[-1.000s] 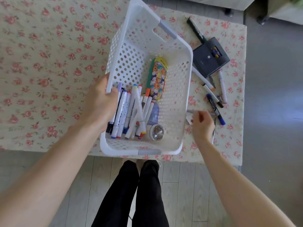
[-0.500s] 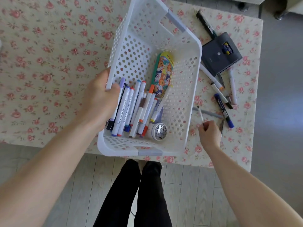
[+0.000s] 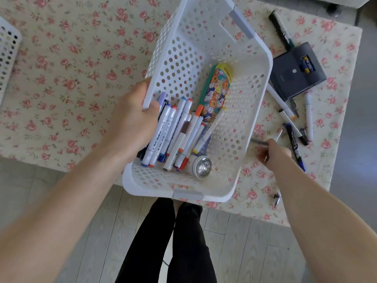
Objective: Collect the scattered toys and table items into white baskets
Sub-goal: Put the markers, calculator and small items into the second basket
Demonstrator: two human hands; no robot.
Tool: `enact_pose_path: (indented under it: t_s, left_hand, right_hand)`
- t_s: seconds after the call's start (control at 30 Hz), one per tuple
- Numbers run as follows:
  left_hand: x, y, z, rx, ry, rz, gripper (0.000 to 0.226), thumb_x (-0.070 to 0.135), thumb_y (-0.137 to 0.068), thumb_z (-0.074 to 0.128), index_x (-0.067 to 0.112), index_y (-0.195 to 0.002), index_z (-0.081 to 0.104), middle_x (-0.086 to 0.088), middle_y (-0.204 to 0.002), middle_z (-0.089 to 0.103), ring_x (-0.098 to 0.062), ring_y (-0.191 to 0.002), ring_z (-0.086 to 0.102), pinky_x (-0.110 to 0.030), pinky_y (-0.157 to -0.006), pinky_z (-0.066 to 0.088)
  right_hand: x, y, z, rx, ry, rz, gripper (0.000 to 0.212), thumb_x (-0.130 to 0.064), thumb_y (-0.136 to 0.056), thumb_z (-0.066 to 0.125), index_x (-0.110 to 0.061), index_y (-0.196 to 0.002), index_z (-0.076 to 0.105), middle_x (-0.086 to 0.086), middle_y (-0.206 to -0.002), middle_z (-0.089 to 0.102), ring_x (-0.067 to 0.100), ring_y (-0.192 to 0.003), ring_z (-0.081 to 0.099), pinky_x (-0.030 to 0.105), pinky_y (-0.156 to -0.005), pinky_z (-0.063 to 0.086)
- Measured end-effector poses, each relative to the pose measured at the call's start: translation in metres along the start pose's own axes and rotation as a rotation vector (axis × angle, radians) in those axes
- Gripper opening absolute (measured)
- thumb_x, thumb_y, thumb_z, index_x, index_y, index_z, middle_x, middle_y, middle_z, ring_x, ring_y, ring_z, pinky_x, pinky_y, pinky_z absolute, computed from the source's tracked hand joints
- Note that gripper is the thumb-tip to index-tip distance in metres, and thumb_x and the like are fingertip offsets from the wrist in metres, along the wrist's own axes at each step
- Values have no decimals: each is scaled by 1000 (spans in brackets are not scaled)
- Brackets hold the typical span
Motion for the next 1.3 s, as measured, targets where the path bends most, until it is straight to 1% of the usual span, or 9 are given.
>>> enact_pose_path:
  t_s: [0.17,0.27,0.4,0.53,0.77,0.93,1.03,1.13,1.3]
  left_hand:
    - [3,7,6,16,22,-5,34,10,-97,37,30,-120,51,24,-75,54,-4,-51,36,-6,-37,29]
    - [5,13,12,25,37,-25,33,13,-97,38,34,-119,51,26,-72,59,-8,-57,39,-5,-38,32]
    - [5,24,21,19,65,-31,34,13,-96,39,36,-119,50,23,-69,61,-14,-63,44,-8,-43,36]
    - [6,32,35,0,88,-41,36,16,-96,39,39,-122,49,-2,-82,54,-17,-70,45,-12,-43,38]
    - [13,37,54,-15,139,-21,42,16,-95,41,57,-85,46,4,-83,52,-15,-78,46,-22,-55,38]
    - [21,37,62,2,131,-20,46,16,-96,41,60,-84,43,18,-73,54,-10,-70,46,-18,-52,42]
    - [23,36,64,21,140,-29,46,16,-96,40,60,-84,44,9,-83,57,-14,-76,48,-20,-53,41]
    - [21,34,63,53,129,-39,44,17,-96,40,58,-83,46,3,-83,55,-14,-70,46,-16,-48,41]
    - [18,28,64,76,123,-65,38,15,-95,41,52,-92,49,8,-79,57,-15,-70,47,-18,-50,41]
  right_hand:
    - [2,9,-4,-20,87,-10,13,-12,-78,55,-10,-90,49,3,-67,49,14,-49,47,21,-42,46]
    - [-2,24,-24,13,270,-246,15,-21,-85,51,-9,-94,51,9,-80,57,22,-64,60,31,-56,54]
    - [5,30,-64,58,457,-560,8,-18,-91,42,-12,-88,39,4,-69,41,17,-51,40,25,-43,29]
    - [30,11,-88,65,598,-515,19,-19,-91,48,-14,-80,34,1,-65,33,16,-50,33,26,-44,23]
    - [23,8,-77,41,713,-537,10,-19,-92,42,-9,-94,42,9,-78,48,19,-55,43,25,-44,31]
    - [-43,19,-67,203,933,-793,35,-30,-96,39,-5,-119,44,13,-121,44,29,-102,45,41,-82,40]
    - [-53,0,-58,161,1012,-687,57,-26,-97,40,-1,-143,19,16,-140,35,33,-126,37,44,-99,35]
    - [-50,-13,-54,159,1006,-580,60,-17,-96,43,-2,-145,12,17,-140,36,35,-126,39,45,-96,39]
    - [-44,-12,-40,29,861,-608,35,-14,-92,49,0,-122,39,20,-111,49,31,-89,51,38,-68,43]
Point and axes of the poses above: each hand's wrist, its own y-axis away from the middle knuckle, its own z-axis out of the palm, x = y × z, the point moved 9 cm from there along -y, towards the middle knuckle
